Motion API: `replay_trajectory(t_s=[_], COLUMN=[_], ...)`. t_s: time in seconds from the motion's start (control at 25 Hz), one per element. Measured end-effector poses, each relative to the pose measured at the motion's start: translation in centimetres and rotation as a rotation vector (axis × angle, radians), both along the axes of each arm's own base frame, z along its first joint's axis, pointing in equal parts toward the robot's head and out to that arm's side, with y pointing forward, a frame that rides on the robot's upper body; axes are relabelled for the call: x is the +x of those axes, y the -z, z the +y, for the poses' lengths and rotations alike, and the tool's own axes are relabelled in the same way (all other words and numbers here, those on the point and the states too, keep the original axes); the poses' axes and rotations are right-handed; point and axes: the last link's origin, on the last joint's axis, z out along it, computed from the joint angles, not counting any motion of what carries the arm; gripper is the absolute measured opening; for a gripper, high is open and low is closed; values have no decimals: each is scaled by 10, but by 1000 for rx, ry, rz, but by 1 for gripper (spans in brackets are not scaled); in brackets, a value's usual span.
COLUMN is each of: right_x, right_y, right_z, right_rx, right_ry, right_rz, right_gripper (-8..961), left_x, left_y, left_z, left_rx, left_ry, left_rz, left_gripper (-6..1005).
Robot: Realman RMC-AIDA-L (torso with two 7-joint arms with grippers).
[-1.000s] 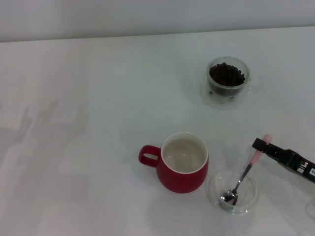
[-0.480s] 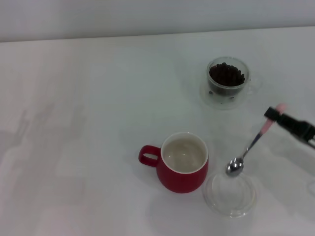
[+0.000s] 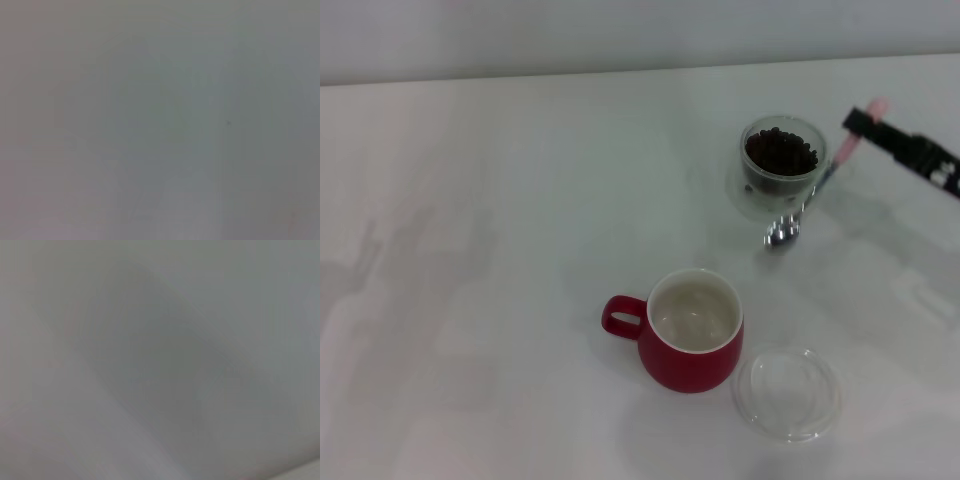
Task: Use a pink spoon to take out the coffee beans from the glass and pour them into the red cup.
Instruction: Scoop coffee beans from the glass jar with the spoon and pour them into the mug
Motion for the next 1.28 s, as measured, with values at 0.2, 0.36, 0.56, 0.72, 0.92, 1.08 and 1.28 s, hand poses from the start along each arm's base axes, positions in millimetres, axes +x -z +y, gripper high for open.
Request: replay_trajectory(t_s=[0.2, 0.36, 0.56, 0.72, 0.92, 1.08, 1.28], right_x=[-13, -16, -10, -2, -3, -7, -14], right_y=[-15, -28, -39, -46, -38, -29, -20], right_z=[29, 48, 63, 67, 65, 66, 71], right_rx=[55, 109, 200, 257, 285, 290, 286], right_ry=[-36, -32, 16, 54, 37, 20, -5], right_rz=[-50, -111, -191, -243, -291, -302, -312], right_gripper=[147, 147, 148, 148, 148, 148, 148], left_x=[0, 0, -1, -2, -2, -2, -2], left_y=[-3, -2, -3, -4, -5, -6, -6], left_z=[2, 1, 0, -2, -2, 0, 1], left_rx=[6, 4, 5, 12, 13, 14, 13], left_ry=[5, 2, 2, 5, 3, 5, 5], left_rz=[7, 4, 7, 6, 10, 16, 18], left_gripper=[744, 745, 745, 745, 744, 744, 744])
